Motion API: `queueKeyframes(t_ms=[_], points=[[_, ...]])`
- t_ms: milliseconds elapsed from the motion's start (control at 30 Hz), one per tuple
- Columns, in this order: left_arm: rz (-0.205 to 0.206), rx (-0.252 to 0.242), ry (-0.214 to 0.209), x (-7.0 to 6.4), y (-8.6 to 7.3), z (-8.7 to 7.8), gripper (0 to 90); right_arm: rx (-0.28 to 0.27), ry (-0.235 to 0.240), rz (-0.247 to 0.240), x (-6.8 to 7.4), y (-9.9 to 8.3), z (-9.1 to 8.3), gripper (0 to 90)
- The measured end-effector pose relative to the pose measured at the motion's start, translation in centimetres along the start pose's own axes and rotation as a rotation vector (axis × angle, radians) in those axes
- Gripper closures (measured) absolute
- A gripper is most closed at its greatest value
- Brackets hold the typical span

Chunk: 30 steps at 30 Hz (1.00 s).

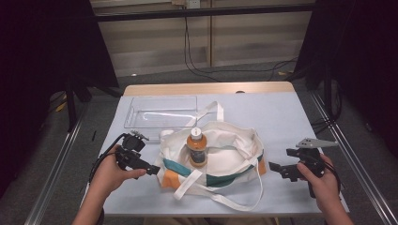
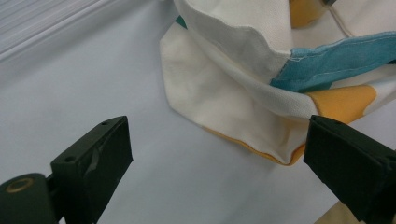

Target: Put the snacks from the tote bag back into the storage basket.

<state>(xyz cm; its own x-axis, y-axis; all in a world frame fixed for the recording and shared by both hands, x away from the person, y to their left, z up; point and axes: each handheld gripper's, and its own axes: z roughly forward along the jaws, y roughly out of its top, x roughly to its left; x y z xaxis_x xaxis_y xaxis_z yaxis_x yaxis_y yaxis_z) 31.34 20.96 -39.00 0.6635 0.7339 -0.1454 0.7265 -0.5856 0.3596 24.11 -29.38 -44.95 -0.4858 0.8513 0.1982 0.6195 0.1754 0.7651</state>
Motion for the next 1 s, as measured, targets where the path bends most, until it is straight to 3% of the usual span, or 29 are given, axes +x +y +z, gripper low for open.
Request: queueKeyframes(t_ms=[200, 400, 533, 1000], points=[[0.023, 0.020, 0.005, -0.3, 1.2, -0.4, 8.1, 0.006, 0.003, -0.002, 0.1, 0.0, 0.1, 3.6], [0.022, 0.034, 0.005, -0.7, 2.2, -0.8, 8.0, 0.008, 0.011, -0.010, 0.2, 0.1, 0.2, 3.7], [0.046, 0.047, 0.004, -0.9, 3.1, -1.3, 8.1, 0.003, 0.011, -0.008, 0.1, 0.1, 0.0, 3.9], [0.077, 0.082, -0.005, -1.8, 5.6, -1.3, 8.5, 0.003, 0.011, 0.005, -0.3, 0.0, -0.2, 3.9]])
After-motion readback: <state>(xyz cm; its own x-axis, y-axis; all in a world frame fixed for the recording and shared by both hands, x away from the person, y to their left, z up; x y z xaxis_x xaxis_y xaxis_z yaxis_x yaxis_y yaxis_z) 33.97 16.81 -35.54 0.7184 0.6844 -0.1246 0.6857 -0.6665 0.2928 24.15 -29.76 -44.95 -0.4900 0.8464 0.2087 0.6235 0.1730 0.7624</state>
